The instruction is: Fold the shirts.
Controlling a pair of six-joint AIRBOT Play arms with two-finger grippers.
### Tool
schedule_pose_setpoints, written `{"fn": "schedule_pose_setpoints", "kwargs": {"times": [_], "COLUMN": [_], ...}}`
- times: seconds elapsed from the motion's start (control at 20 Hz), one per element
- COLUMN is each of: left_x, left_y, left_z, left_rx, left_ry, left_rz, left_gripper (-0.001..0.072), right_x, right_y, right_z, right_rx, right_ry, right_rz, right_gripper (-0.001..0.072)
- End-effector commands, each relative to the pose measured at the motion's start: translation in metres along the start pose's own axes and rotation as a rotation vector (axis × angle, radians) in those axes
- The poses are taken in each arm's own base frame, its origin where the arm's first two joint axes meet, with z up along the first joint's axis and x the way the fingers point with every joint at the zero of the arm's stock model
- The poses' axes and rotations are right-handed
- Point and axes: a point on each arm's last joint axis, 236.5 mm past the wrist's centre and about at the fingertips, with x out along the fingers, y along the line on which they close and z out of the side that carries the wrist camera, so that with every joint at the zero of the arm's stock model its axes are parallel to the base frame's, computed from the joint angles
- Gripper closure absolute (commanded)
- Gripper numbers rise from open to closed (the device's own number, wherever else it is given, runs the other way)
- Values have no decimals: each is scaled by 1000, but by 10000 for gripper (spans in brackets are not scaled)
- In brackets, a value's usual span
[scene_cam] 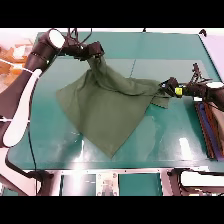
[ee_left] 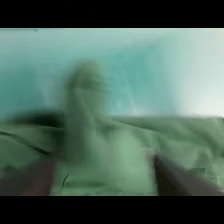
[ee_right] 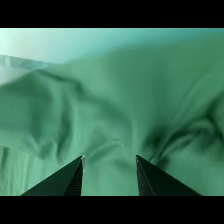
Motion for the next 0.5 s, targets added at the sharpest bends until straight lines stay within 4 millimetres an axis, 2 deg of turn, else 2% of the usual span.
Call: {"fn": "schedule_pose_setpoints", "kwargs": {"times": [0.0, 0.1, 0.2, 0.3, 0.45], "left_x": [-11, -50, -86, -111, -132], "left_y": [18, 38, 53, 63, 56], "left_z": [-12, -23, -43, -77, -144], "left_rx": [-41, -109, -152, -181, -200], "left_ry": [101, 207, 317, 460, 635], "left_rz": [10, 40, 86, 158, 218], "left_gripper": [1, 7, 7, 8, 8], "right_x": [-4, -30, -50, -62, -66], "right_y": [-4, -11, -29, -45, -57], "right_z": [25, 35, 39, 36, 27], "right_rx": [-56, -104, -61, -14, 25], "right_ry": [20, 59, 74, 82, 99], "right_rz": [-2, -23, -40, -43, -44], "right_gripper": [301, 301, 300, 301, 299]}}
